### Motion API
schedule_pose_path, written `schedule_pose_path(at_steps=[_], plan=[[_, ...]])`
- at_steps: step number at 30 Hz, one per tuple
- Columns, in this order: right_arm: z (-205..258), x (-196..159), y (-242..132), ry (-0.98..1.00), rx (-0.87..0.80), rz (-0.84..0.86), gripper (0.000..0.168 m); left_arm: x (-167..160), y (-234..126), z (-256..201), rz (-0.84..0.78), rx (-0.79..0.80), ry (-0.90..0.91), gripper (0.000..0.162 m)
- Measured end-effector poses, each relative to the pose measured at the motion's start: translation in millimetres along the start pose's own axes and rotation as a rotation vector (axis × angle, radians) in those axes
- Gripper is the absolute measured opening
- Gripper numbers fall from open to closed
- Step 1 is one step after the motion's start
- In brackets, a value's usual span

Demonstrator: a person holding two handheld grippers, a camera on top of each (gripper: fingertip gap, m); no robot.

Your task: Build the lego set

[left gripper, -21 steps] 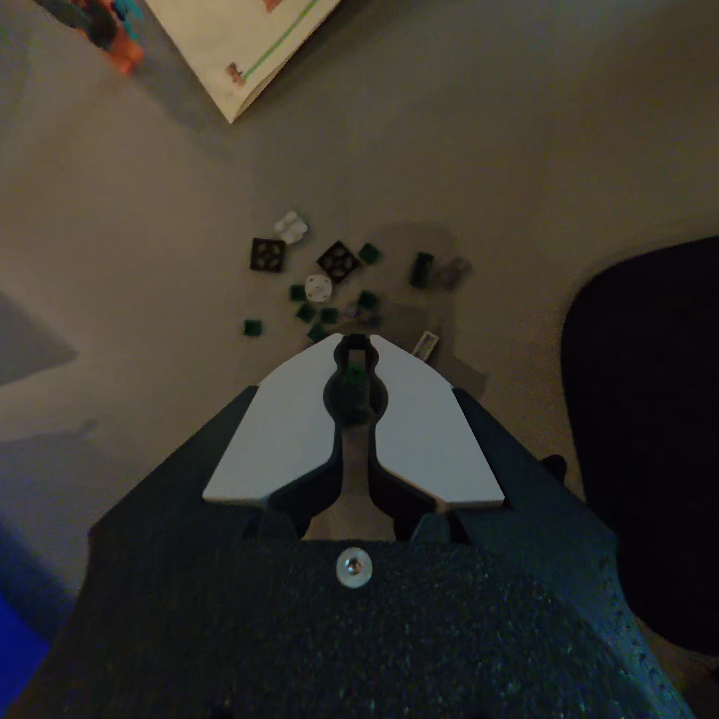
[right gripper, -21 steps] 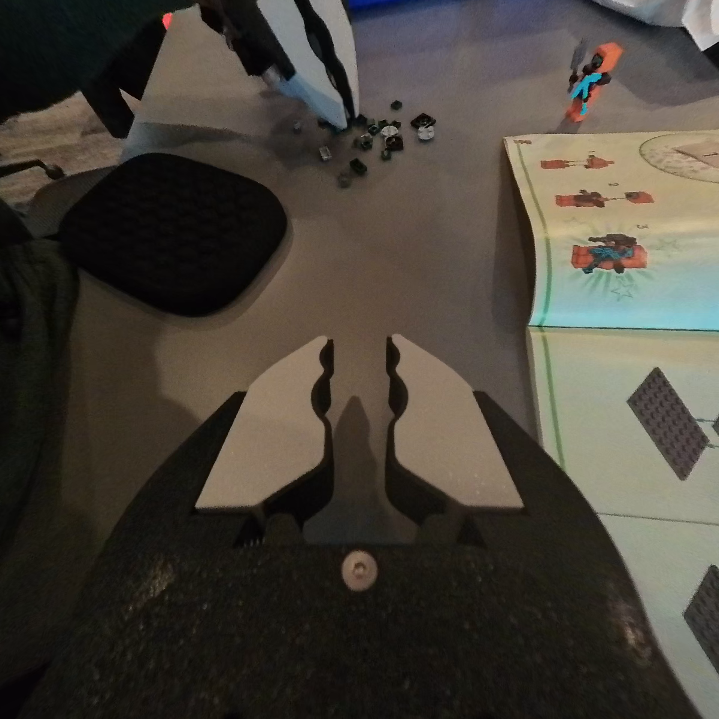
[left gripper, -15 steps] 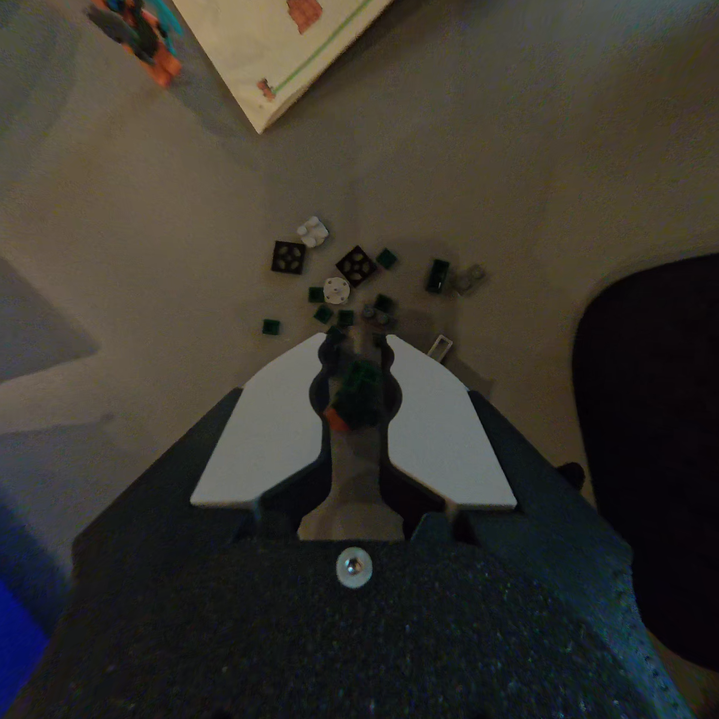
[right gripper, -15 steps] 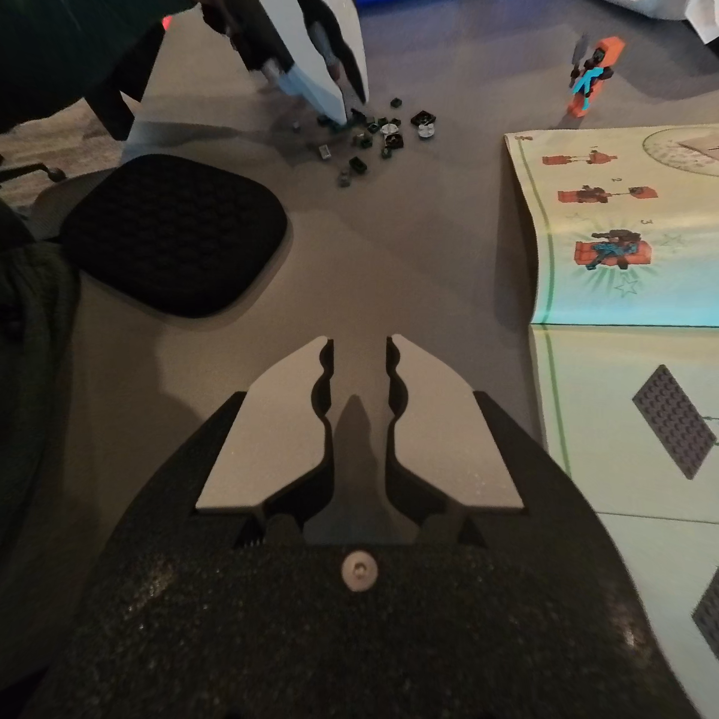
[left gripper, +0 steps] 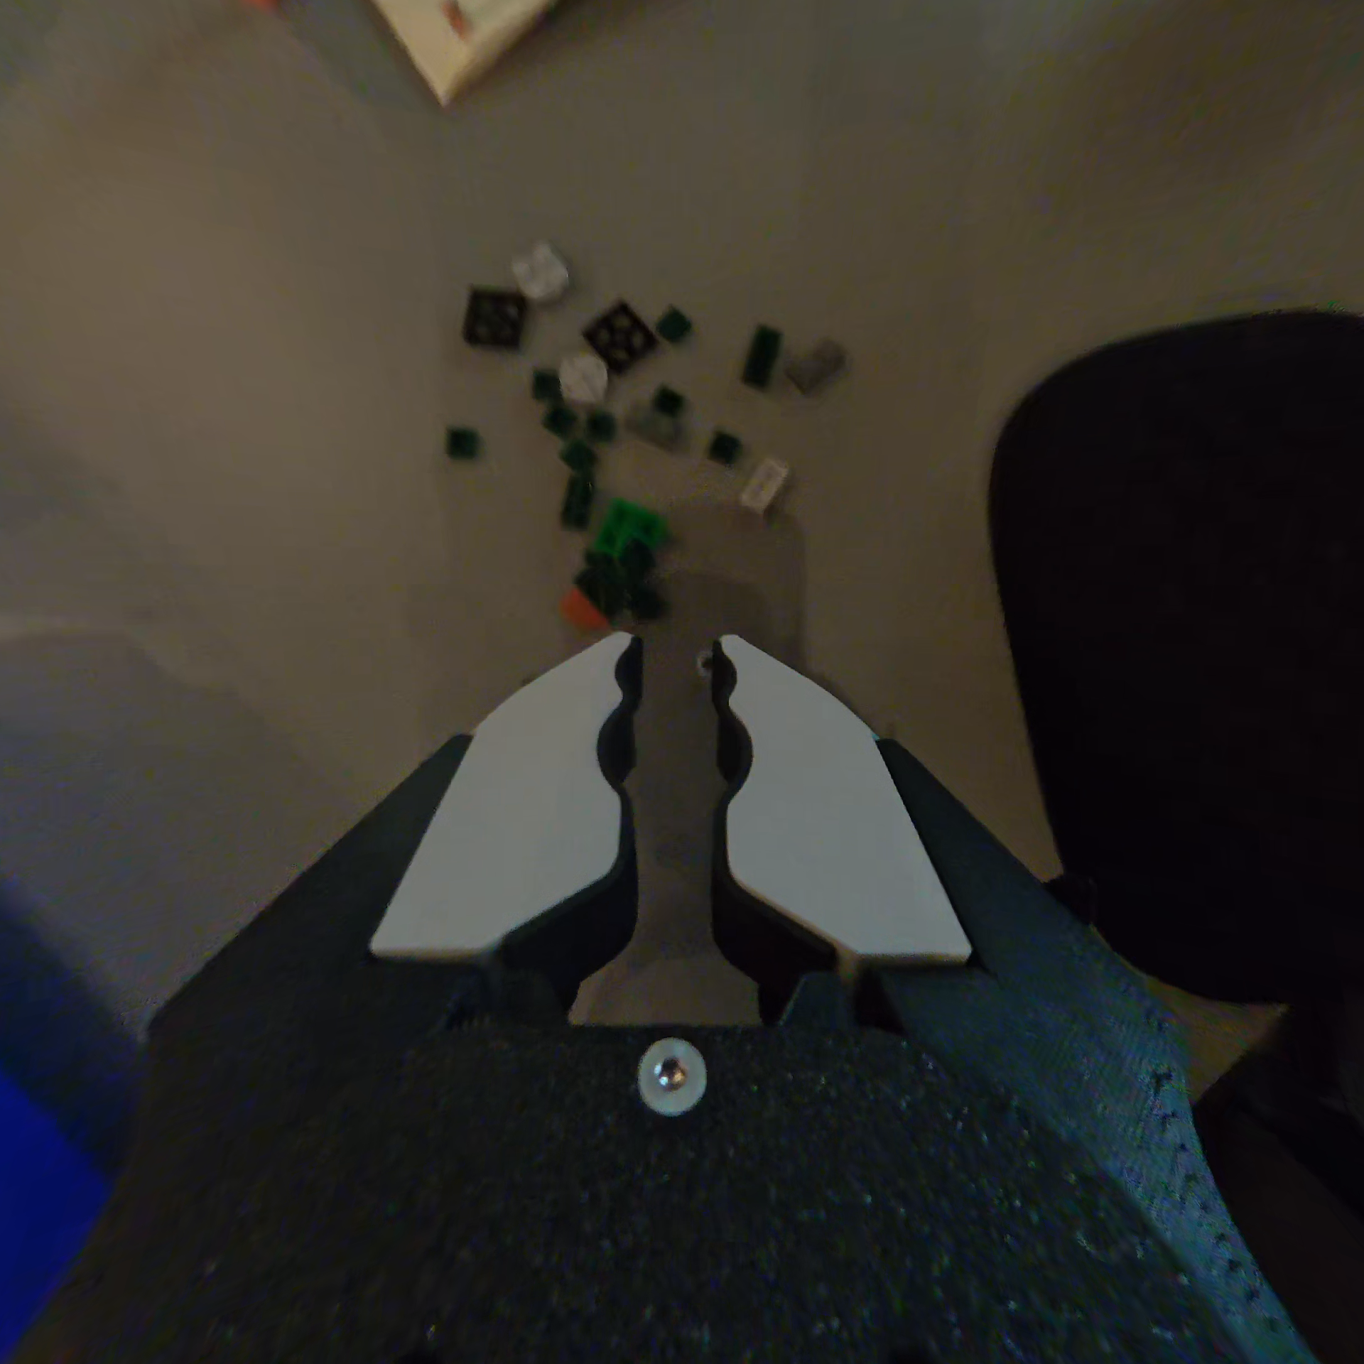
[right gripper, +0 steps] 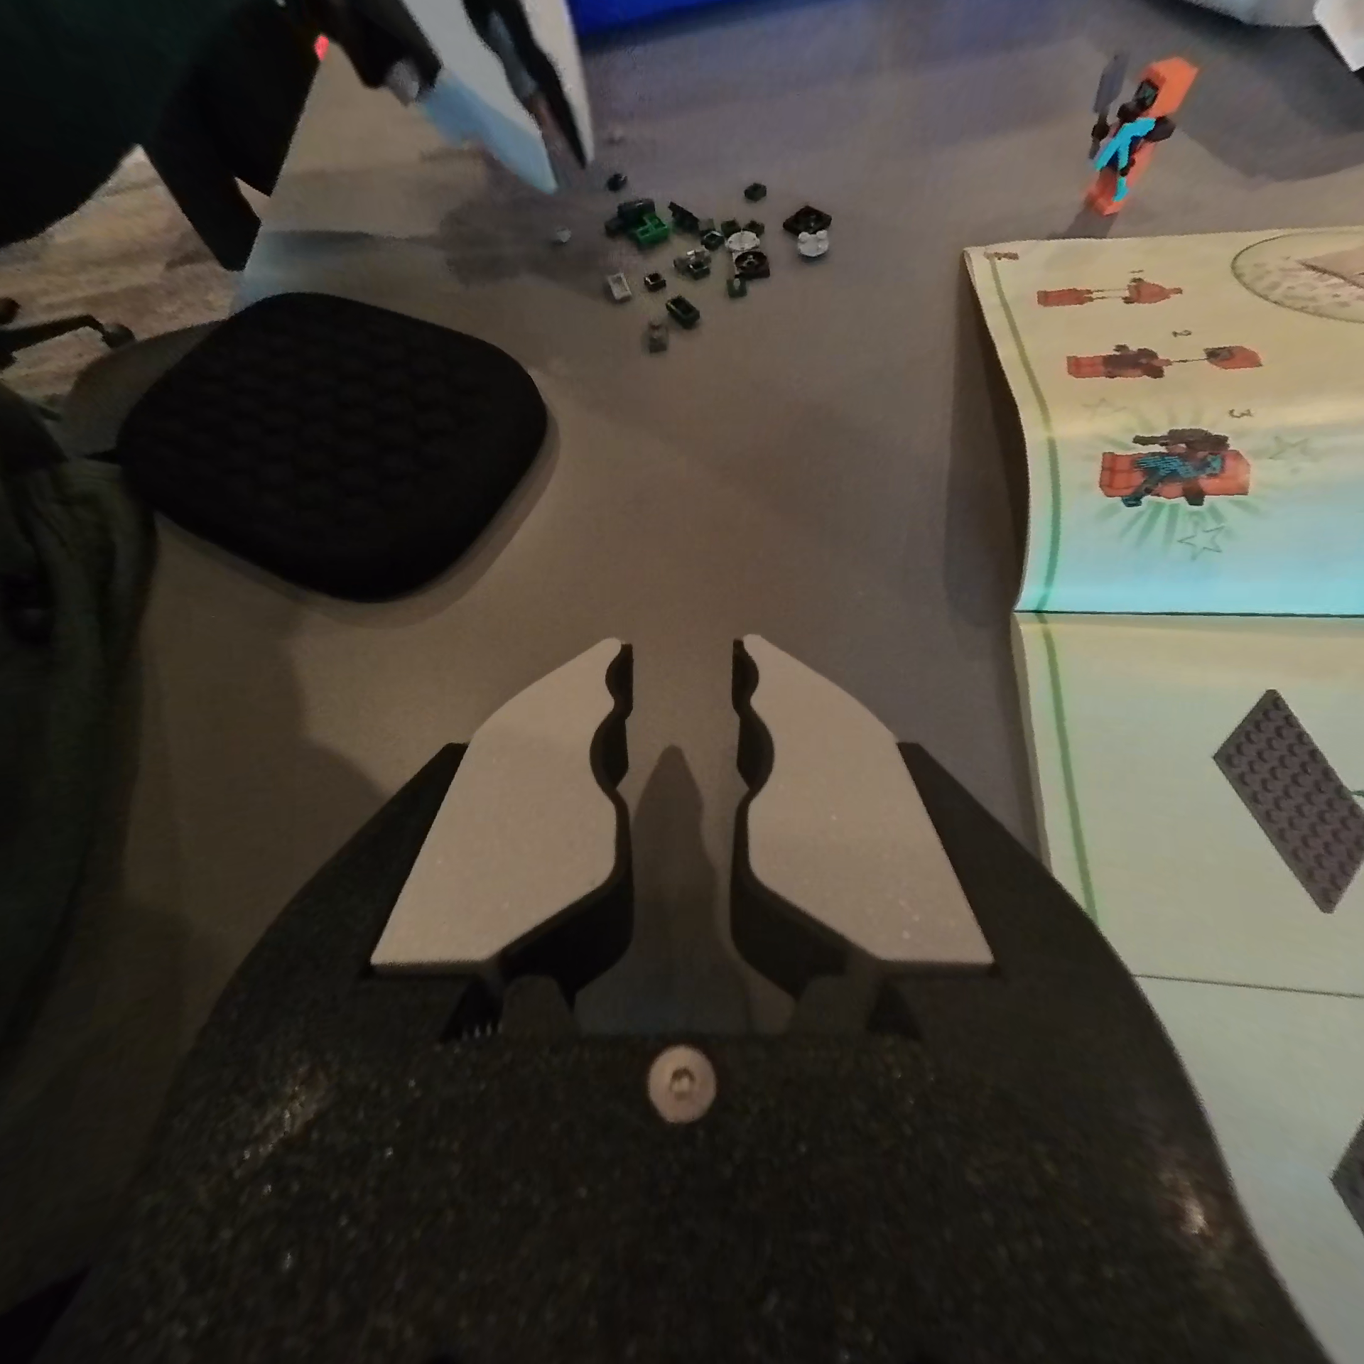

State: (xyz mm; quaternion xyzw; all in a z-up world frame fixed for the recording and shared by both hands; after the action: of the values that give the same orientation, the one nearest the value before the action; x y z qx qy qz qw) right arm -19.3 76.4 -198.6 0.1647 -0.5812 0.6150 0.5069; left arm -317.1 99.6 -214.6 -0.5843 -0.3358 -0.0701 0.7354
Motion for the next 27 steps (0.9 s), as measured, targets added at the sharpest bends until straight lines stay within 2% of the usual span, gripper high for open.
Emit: schedule_pose_path(at_steps=[8, 10, 17, 23, 27], plan=[[2, 0, 2, -0.004, 0.003, 0.006, 0.025, -11, 14, -10, 0.015, -0.001, 0.001, 0.013], [2, 0, 1, -0.004, 0.001, 0.004, 0.025, -8, 16, -6, 0.000, 0.018, -0.002, 0.008], [1, -1, 1, 0.003, -0.003, 0.003, 0.025, 8, 24, 15, -0.036, 0.082, 0.009, 0.008], [2, -1, 1, 0.004, 0.000, 0.004, 0.025, 17, 31, 32, -0.038, 0.118, 0.006, 0.009], [2, -2, 0, 0.007, 0.002, 0.001, 0.025, 25, 21, 31, -0.081, 0.134, 0.017, 0.020]])
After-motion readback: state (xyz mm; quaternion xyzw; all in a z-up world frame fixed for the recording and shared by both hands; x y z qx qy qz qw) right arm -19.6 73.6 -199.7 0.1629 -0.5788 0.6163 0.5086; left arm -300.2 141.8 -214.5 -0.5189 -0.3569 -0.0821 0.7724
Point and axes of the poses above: each gripper's, where its closed fingertips meet, y out along the fingers, x out of its top, z = x × y across the jaws, the point moved 3 cm from there along -y, back along the fingers, and after that the axes turned 10 degrees about y, right-handed, at the moved point
